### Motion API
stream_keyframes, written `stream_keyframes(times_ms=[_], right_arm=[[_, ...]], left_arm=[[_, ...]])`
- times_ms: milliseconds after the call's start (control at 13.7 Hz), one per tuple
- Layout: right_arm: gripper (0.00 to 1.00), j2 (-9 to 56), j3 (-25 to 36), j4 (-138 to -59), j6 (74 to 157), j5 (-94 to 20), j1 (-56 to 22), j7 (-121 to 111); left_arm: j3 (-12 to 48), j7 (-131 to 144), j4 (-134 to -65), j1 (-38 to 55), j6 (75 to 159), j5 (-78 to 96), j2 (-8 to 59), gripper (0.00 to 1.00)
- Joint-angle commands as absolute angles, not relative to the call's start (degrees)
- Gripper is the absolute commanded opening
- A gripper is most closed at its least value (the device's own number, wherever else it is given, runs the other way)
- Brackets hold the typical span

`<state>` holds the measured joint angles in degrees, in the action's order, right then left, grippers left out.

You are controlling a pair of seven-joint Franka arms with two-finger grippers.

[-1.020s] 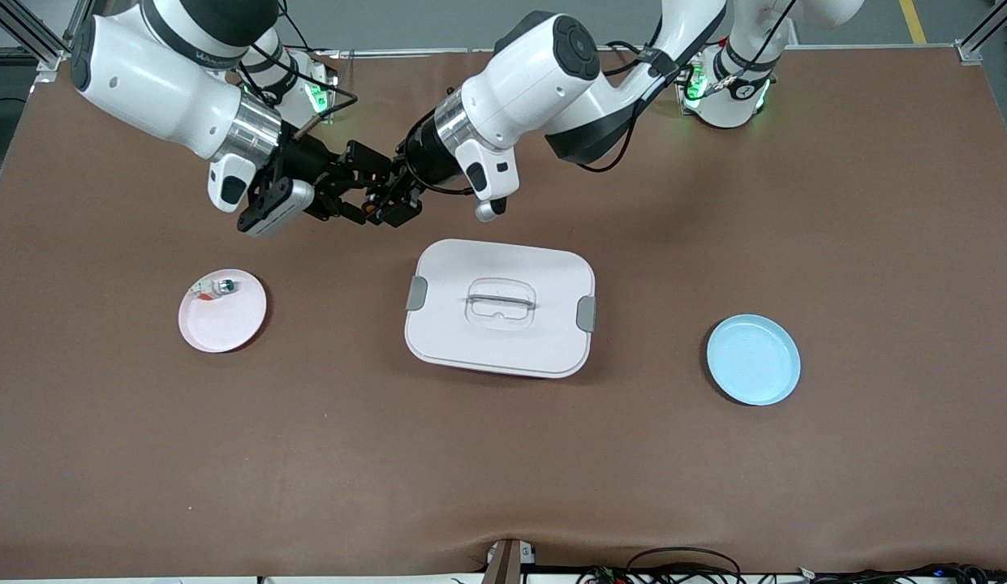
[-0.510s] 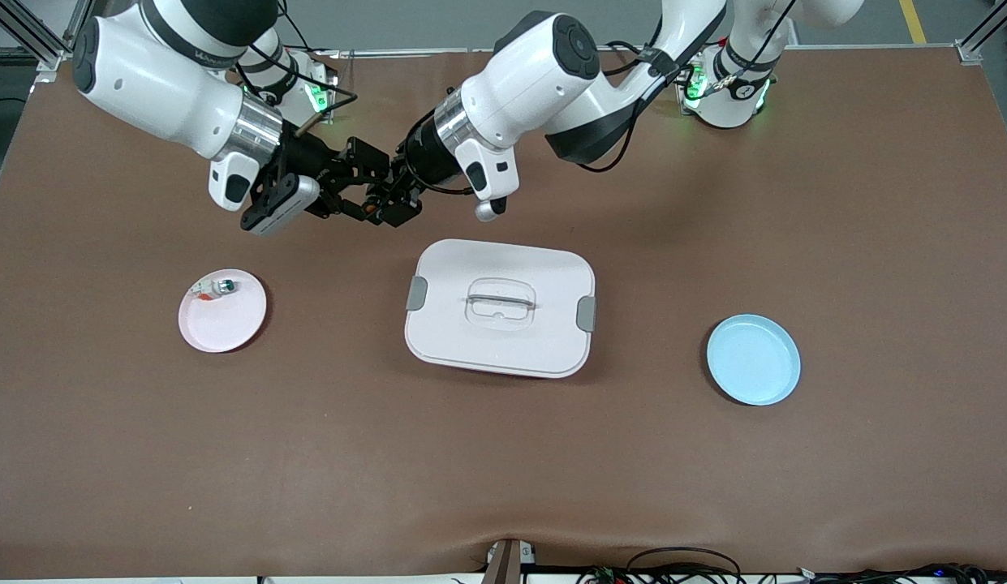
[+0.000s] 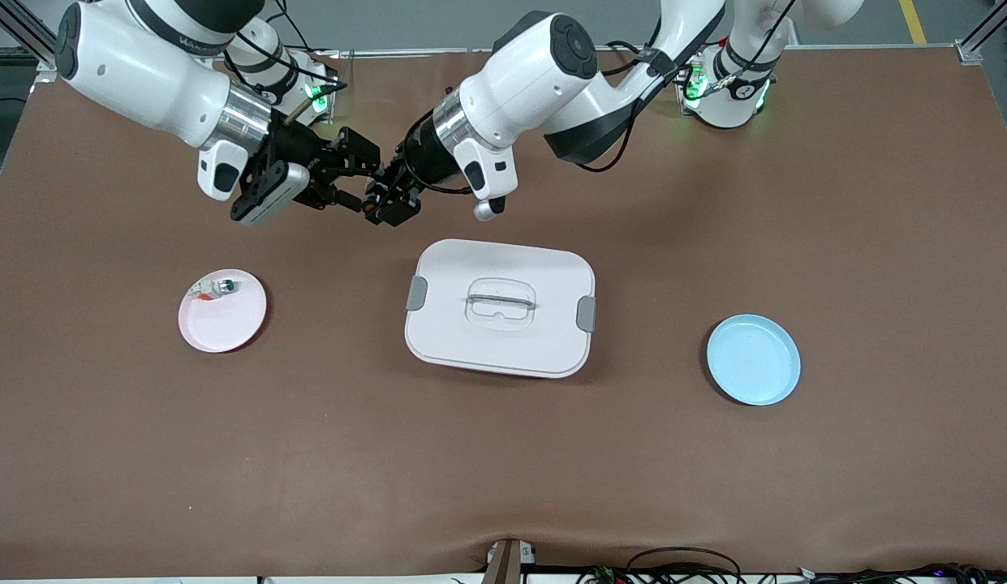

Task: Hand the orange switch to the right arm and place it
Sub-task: 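Bring the left gripper with the switch toward the right gripper above the box, then grasp the orange switch with the right gripper from the left gripper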

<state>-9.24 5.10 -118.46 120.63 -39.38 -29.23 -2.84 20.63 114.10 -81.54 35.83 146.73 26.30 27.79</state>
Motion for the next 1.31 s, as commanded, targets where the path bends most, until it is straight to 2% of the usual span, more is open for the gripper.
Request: stream_keyframes(times_ms=[0,73,219,728,801,874,947,1020,1238], right_arm=[[0.5,-10.5,5.3,-120.4,120.8,-37.9,-28.4,-4.3],[0.41,-10.4,5.3,-120.4,121.0,-37.9,-28.5,-4.3],[0.0,-10.1,5.2,-120.3,121.0,-38.0,-28.5,-4.0],[0.0,-9.7,5.2,-118.7,120.6,-37.9,-28.5,-4.0],[0.0,-9.4,5.3,-118.0,120.5,-37.7,-28.5,-4.1],[0.0,-9.2,5.3,-117.9,120.4,-37.4,-28.5,-4.1],[0.0,-9.1,5.3,-117.7,120.4,-36.5,-28.5,-4.2],[0.0,-9.1,5.2,-117.7,120.4,-36.1,-28.4,-4.7],[0.0,-8.8,5.3,-117.7,120.3,-35.0,-28.3,-8.1]], left_arm=[[20.2,115.5,-81.8,35.9,147.2,25.1,26.6,0.14],[20.2,115.5,-81.8,35.9,147.2,25.1,26.6,0.14],[20.2,115.5,-81.8,35.9,147.2,25.1,26.6,0.14],[20.2,115.5,-81.8,35.8,147.2,24.9,26.5,0.16],[20.2,115.5,-81.7,35.8,147.2,24.3,26.5,0.21],[20.3,115.4,-81.7,35.8,147.2,24.0,26.6,0.47],[20.3,115.5,-81.7,35.8,147.2,23.9,26.6,0.95],[20.3,115.6,-81.7,35.7,147.2,24.1,26.5,1.0],[20.2,115.8,-81.7,35.5,147.2,23.9,26.5,1.0]])
